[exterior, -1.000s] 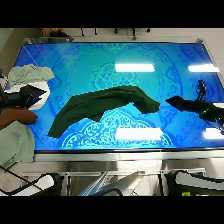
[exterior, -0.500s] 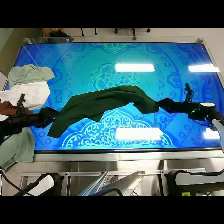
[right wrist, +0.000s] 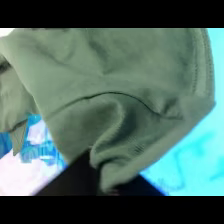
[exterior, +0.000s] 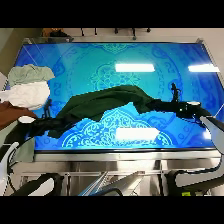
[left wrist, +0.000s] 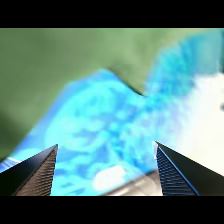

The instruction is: Fold the shirts.

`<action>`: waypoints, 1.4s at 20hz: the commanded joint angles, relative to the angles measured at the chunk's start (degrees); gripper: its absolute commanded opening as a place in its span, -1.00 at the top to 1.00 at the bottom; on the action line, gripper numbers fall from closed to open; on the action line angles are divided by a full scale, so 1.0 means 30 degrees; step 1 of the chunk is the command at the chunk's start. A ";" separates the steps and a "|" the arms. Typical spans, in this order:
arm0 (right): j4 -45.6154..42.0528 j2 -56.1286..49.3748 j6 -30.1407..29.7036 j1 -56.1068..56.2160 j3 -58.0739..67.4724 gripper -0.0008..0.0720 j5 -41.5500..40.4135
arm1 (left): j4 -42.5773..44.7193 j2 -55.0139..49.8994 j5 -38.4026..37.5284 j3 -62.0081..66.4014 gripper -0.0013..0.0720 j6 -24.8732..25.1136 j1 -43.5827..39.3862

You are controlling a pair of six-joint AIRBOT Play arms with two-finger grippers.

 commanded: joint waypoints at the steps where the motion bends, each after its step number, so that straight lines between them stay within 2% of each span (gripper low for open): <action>1: 0.0357 -0.0051 -0.0117 0.0124 0.0095 0.92 -0.0022 | -0.1137 0.0007 0.5435 -0.0051 -0.84 -0.1588 -0.5493; 2: 0.0364 -0.0051 -0.0124 0.0117 0.0095 0.92 0.0102 | -0.1107 -0.0015 0.7730 -0.0058 -0.84 -0.2018 -0.7198; 4: 0.0357 -0.0051 -0.0124 0.0117 0.0095 0.92 0.0386 | -0.1100 -0.0619 1.0433 0.0029 -0.84 -0.2579 -0.9384; 6: 0.0357 -0.0044 -0.0124 0.0117 0.0095 0.92 0.0474 | -0.1107 -0.1989 1.0528 0.0495 -0.84 -0.3133 -1.0178; 11: 0.0525 -0.0044 -0.0124 0.0109 0.0102 0.92 0.0896 | -0.0364 -0.5399 1.0010 0.3636 -0.79 -0.3147 -1.0761; 12: 0.0619 0.0000 -0.0131 0.0102 0.0102 0.92 0.1122 | 0.0481 -0.5843 0.9573 0.4284 -0.17 -0.3220 -1.0666; 13: 0.0670 0.0087 -0.0138 0.0102 0.0102 0.92 0.1253 | 0.1100 -0.6142 0.8932 0.4830 0.20 -0.3220 -1.0440; 17: 0.0699 0.0532 -0.0240 -0.0066 0.0102 0.92 0.1239 | 0.1545 -0.6222 0.5719 0.6222 0.20 -0.3381 -0.9071; 20: 0.0852 0.0758 -0.0277 -0.0532 0.0102 0.92 0.1253 | 0.1785 -0.4401 0.1814 0.7125 0.19 -0.3053 -0.7300; 21: 0.0845 0.0838 -0.0277 -0.0714 0.0102 0.92 0.1260 | 0.2594 -0.3548 0.0546 0.7461 -0.06 -0.3126 -0.6353; 22: 0.0845 0.0889 -0.0277 -0.0889 0.0102 0.92 0.1260 | 0.3585 -0.2681 -0.0277 0.7599 -0.50 -0.3650 -0.5333; 23: 0.0845 0.0947 -0.0277 -0.0991 0.0102 0.92 0.1268 | 0.4867 -0.1792 -0.0736 0.7606 -0.72 -0.4342 -0.4080; 25: 0.0845 0.0976 -0.0277 -0.1027 0.0102 0.92 0.1268 | 0.7905 -0.0466 -0.1494 0.7497 -0.74 -0.5384 -0.1632; 28: 0.0852 0.0976 -0.0277 -0.1013 0.0102 0.92 0.1260 | 1.0040 0.1013 -0.2004 0.6455 -0.74 -0.5406 0.2047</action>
